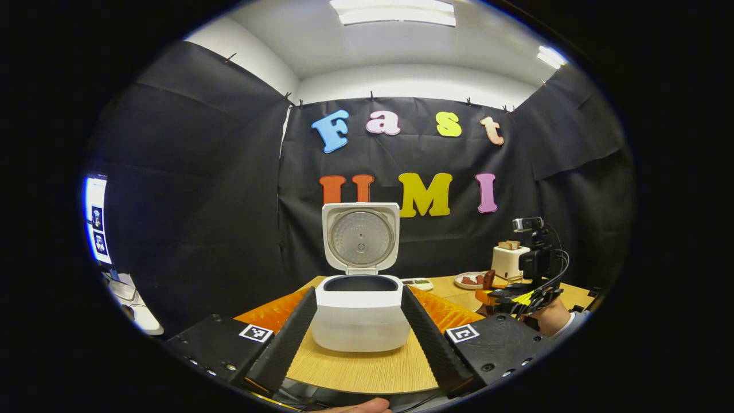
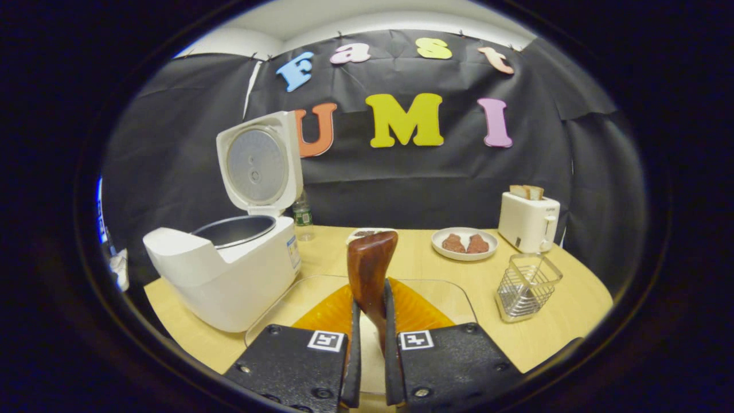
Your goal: Close the left gripper, press the button to open the rice cooker; take a wooden spoon from the chopstick holder with the right hand, scoop a spoonful of rice and pour it into the rice cooker, then put the wooden spoon back into the chopstick holder.
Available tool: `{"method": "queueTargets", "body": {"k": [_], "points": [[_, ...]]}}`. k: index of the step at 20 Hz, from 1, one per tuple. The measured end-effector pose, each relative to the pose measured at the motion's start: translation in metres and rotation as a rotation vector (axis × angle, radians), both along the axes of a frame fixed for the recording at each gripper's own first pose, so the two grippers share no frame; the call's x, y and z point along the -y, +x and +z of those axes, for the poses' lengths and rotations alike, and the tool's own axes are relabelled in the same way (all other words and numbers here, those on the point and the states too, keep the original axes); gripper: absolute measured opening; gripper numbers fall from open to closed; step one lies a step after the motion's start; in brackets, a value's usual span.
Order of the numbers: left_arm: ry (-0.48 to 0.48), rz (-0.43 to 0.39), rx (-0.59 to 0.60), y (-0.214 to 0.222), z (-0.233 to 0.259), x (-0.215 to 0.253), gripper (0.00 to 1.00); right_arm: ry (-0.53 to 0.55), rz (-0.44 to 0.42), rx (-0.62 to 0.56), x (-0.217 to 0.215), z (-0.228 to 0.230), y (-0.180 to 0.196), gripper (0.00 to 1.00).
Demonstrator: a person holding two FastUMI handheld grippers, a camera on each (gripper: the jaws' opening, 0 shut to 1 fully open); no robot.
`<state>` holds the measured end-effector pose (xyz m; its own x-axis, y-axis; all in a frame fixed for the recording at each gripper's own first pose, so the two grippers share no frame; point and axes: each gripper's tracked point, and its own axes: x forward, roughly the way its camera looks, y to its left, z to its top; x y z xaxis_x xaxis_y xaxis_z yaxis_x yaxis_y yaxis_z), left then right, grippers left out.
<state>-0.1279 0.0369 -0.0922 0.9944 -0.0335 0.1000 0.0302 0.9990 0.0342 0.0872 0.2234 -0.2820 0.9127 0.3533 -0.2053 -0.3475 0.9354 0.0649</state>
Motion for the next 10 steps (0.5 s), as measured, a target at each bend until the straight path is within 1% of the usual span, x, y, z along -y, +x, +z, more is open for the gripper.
{"method": "queueTargets", "body": {"k": [2,4,5,8,10], "points": [[-0.004,-0.005,-0.002,0.002,-0.001,0.001,0.94,0.176,0.015,-0.102,-0.005,-0.002,-0.004,0.21],[-0.006,-0.005,-0.008,0.004,-0.002,0.0,0.94,0.323,-0.035,-0.198,0.003,-0.002,0.0,0.2],[-0.005,-0.007,-0.009,0.004,-0.002,0.001,0.94,0.376,-0.052,-0.231,0.004,-0.002,0.002,0.2],[0.0,-0.008,-0.008,0.003,-0.002,0.0,0.94,0.474,-0.073,-0.3,0.012,-0.004,0.004,0.2],[0.009,-0.009,-0.012,0.004,-0.005,0.0,0.94,0.576,-0.099,-0.355,0.023,-0.007,0.008,0.2]]}}
